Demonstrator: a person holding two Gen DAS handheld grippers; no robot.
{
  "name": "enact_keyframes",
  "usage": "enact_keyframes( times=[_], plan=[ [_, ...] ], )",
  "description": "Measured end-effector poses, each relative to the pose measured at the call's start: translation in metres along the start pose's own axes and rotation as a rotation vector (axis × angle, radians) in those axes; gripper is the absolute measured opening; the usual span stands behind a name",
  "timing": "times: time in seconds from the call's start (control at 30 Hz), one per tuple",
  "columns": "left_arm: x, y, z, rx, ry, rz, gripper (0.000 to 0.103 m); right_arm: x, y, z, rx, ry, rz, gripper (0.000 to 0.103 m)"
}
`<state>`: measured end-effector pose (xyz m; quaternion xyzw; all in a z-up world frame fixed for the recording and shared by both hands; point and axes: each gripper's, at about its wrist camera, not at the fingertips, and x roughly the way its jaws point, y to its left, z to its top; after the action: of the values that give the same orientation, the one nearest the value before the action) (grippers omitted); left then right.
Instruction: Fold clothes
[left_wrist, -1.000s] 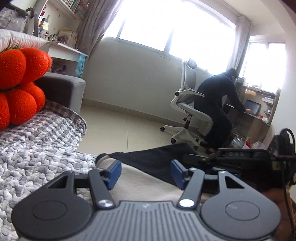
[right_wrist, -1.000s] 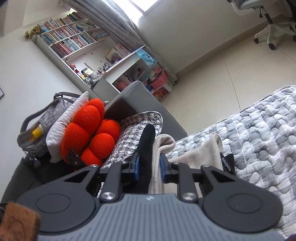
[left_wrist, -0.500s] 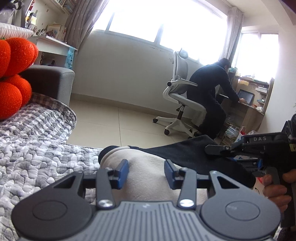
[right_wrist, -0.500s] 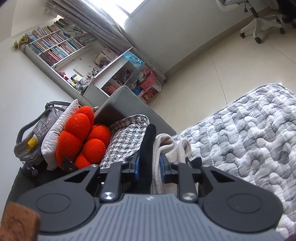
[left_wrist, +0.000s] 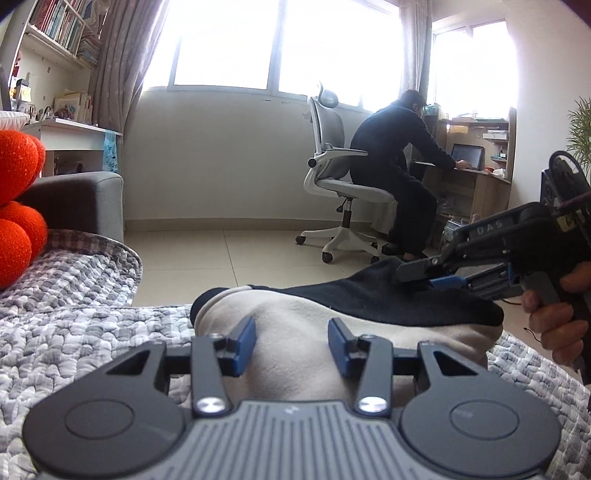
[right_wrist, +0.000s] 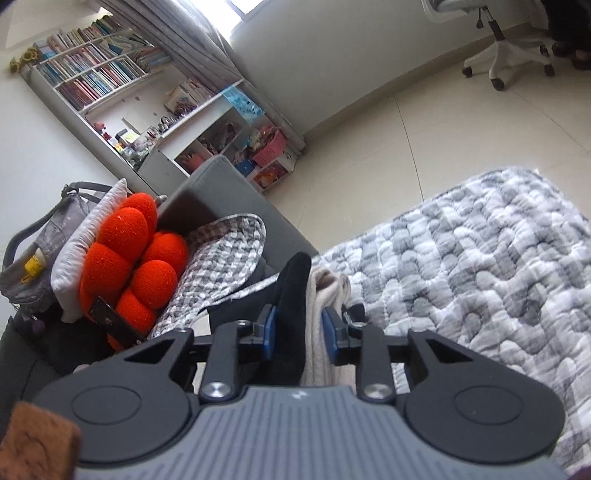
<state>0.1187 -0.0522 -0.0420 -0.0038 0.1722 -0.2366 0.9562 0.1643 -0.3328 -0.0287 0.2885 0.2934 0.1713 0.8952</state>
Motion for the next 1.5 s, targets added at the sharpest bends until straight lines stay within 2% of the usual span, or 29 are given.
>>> enact_keyframes(
  times=[0.2,0.3,0.37,0.43,0.53,0.6,0.63,0.73,0.87,0.97,1.1,1.17,1.23,1.33,1.5],
  plan=[
    [-0.006,0.001,0.009,-0.036,-0.059,-0.047,0.04,-0.007,0.017,-0.008,-0.162,-0.191,-0.046,0.041],
    [-0.004,-0.006,0.004,0.002,-0.052,-0.099,0.037,0.003,0.028,-0.017,-0.288,-0.206,-0.052,0.039],
    [-0.002,-0.01,0.001,0.033,-0.038,-0.131,0.033,0.011,0.033,-0.023,-0.376,-0.197,-0.064,0.031],
    [-0.001,-0.014,-0.003,0.077,-0.03,-0.16,0.033,0.019,0.032,-0.027,-0.423,-0.178,-0.078,0.028],
    [0.001,-0.015,-0.006,0.106,0.005,-0.198,0.033,0.026,0.025,-0.027,-0.437,-0.141,-0.147,0.02],
    [0.004,-0.011,-0.007,0.09,0.035,-0.226,0.032,0.032,0.018,-0.027,-0.434,-0.109,-0.222,0.021],
    [0.006,-0.009,-0.007,0.082,0.054,-0.241,0.031,0.034,0.015,-0.026,-0.421,-0.099,-0.229,0.022],
    [0.007,-0.008,-0.009,0.09,0.088,-0.263,0.03,0.037,0.008,-0.025,-0.383,-0.082,-0.207,0.022],
    [0.002,-0.008,-0.01,0.106,0.087,-0.278,0.029,0.039,0.009,-0.025,-0.387,-0.083,-0.207,0.022],
    [-0.003,-0.004,-0.009,0.074,0.064,-0.278,0.029,0.032,0.012,-0.022,-0.361,-0.103,-0.201,0.022],
    [-0.011,-0.001,0.0,0.04,0.037,-0.274,0.03,0.004,0.037,-0.015,-0.382,-0.184,-0.176,0.023],
    [-0.014,-0.001,0.007,0.045,0.052,-0.281,0.03,-0.008,0.052,-0.01,-0.399,-0.194,-0.13,0.022],
    [-0.017,-0.001,0.012,0.068,0.076,-0.286,0.03,-0.019,0.064,-0.01,-0.44,-0.195,-0.119,0.023],
    [-0.02,0.002,0.015,0.103,0.097,-0.288,0.03,-0.035,0.072,-0.023,-0.49,-0.185,-0.099,0.023],
    [-0.024,0.011,0.008,0.083,0.101,-0.309,0.029,-0.04,0.071,-0.061,-0.544,-0.165,-0.128,0.023]
  ],
)
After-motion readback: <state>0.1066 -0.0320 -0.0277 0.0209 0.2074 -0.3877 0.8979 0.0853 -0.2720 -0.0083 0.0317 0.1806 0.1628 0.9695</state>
